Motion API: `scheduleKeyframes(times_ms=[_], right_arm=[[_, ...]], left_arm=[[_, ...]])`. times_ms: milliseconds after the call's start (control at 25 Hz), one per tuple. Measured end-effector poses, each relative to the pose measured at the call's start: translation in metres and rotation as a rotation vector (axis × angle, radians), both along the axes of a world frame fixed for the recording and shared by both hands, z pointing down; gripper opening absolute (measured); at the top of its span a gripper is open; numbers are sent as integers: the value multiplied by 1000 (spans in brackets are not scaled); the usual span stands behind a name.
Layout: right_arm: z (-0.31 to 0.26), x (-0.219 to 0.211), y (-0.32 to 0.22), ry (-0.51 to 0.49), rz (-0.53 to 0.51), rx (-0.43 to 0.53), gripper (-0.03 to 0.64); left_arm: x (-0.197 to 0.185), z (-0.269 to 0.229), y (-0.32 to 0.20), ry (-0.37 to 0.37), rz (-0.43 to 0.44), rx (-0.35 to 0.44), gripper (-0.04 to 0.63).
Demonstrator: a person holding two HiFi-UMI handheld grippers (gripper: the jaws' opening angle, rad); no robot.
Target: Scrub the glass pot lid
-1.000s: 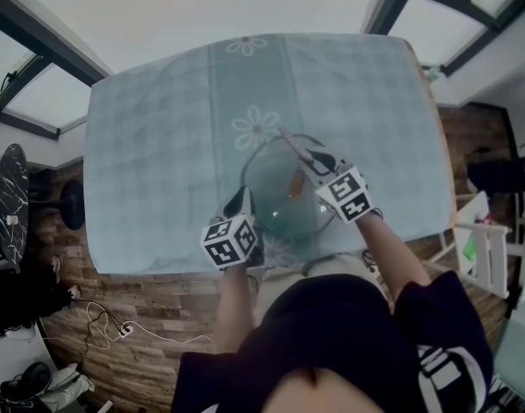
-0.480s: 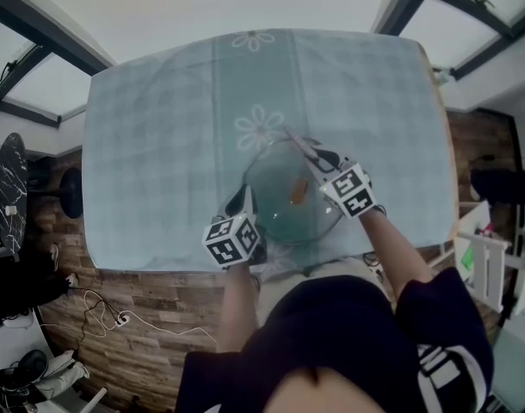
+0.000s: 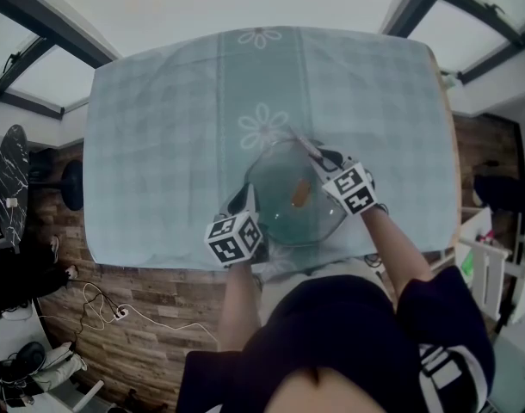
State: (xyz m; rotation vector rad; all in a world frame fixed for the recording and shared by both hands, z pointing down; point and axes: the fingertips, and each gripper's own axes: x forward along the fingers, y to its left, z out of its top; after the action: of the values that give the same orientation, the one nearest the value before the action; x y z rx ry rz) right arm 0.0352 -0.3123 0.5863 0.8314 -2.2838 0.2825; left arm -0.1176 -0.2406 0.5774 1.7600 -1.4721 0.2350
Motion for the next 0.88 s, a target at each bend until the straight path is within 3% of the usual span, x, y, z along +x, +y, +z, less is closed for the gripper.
scheduleKeyframes(times_ms=[880], right_arm=[[10, -11, -5, -27, -4, -32, 78]], left_arm=[[-10, 2, -1, 5, -9, 6, 0]])
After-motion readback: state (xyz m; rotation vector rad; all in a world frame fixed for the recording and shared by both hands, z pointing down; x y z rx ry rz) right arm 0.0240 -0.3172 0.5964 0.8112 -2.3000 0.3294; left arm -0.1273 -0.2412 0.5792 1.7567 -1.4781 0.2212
